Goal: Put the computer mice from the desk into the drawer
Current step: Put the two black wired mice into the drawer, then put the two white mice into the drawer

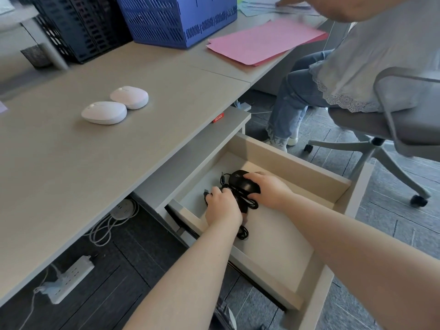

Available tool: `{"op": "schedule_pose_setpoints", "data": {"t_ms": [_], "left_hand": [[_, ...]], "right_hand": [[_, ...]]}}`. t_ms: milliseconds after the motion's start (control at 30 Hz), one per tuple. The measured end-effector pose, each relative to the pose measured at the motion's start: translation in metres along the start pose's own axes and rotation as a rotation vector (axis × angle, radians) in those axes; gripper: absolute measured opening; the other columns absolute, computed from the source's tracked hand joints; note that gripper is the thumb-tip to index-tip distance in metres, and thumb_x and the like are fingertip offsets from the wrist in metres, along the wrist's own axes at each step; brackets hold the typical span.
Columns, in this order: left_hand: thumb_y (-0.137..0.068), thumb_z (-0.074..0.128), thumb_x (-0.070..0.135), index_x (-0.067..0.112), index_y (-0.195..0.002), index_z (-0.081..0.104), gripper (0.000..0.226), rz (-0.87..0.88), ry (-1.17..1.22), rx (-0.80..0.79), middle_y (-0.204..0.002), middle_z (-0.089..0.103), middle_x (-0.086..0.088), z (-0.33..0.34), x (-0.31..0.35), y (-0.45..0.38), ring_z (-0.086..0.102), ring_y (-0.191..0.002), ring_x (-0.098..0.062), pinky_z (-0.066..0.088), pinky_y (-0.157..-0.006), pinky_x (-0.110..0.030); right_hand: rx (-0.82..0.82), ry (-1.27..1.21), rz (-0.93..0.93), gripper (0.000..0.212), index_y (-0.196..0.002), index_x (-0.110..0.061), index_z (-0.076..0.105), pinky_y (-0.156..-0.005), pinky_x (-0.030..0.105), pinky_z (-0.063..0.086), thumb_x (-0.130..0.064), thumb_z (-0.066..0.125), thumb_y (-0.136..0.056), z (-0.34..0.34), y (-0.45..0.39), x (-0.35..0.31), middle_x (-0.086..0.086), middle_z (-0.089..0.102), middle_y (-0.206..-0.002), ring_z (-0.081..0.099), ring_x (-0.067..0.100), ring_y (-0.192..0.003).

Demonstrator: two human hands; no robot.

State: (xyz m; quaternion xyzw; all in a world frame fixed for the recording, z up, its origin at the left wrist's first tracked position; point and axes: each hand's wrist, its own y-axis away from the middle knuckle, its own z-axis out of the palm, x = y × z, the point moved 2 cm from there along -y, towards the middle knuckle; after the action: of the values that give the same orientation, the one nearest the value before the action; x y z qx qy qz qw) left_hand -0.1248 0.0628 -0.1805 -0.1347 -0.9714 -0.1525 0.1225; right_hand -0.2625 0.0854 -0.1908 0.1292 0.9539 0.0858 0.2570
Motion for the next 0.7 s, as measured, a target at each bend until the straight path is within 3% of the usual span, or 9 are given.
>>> {"op": "schedule_pose_setpoints", "data": {"t_ms": [200,367,467,600,700], "left_hand": [[-0.089,0.061,0.033,0.014,-0.119,0.054,0.037,0.137,-0.117,0.036,-0.124,0.049,-0.007,-0.045,0.012,0.013,0.046,-0.118,-0.029,0.046,-0.09,-0.039],[-0.093,0.049,0.02,0.01,-0.11,0.058,0.022,0.236,-0.13,0.234,-0.115,0.06,-0.01,-0.126,0.023,0.02,0.058,-0.106,-0.031,0.046,-0.079,-0.037],[-0.094,0.044,0.021,0.007,-0.104,0.058,0.022,0.233,-0.052,0.367,-0.111,0.061,-0.014,-0.171,0.016,0.02,0.059,-0.102,-0.033,0.04,-0.072,-0.035],[-0.094,0.044,0.025,0.007,-0.095,0.059,0.024,0.206,0.1,0.57,-0.106,0.06,-0.014,-0.207,-0.013,0.015,0.056,-0.099,-0.035,0.039,-0.068,-0.036],[-0.091,0.052,0.033,0.009,-0.108,0.06,0.03,0.152,0.123,0.677,-0.117,0.057,-0.013,-0.222,-0.046,0.002,0.05,-0.11,-0.034,0.045,-0.081,-0.039]], "right_hand": [[0.176,0.056,-0.029,0.039,-0.131,-0.023,0.053,-0.089,0.037,0.051,-0.031,0.052,-0.093,-0.035,0.014,-0.026,0.004,0.063,-0.123,0.058,0.027,-0.114],[0.415,0.014,-0.094,0.027,-0.104,-0.016,0.066,-0.068,0.029,0.045,-0.029,0.045,-0.095,-0.082,0.019,-0.076,0.004,0.071,-0.098,0.065,0.026,-0.092],[0.529,-0.048,-0.132,0.026,-0.089,-0.009,0.066,-0.066,0.032,0.048,-0.026,0.047,-0.093,-0.102,0.02,-0.11,0.004,0.069,-0.082,0.064,0.027,-0.083],[0.573,-0.079,-0.198,0.028,-0.096,-0.013,0.068,-0.075,0.034,0.051,-0.03,0.046,-0.094,-0.113,0.012,-0.155,0.003,0.07,-0.09,0.062,0.025,-0.089],[0.557,-0.082,-0.23,0.029,-0.107,-0.016,0.066,-0.082,0.033,0.048,-0.034,0.048,-0.094,-0.113,-0.003,-0.186,0.004,0.069,-0.103,0.06,0.024,-0.1]]}}
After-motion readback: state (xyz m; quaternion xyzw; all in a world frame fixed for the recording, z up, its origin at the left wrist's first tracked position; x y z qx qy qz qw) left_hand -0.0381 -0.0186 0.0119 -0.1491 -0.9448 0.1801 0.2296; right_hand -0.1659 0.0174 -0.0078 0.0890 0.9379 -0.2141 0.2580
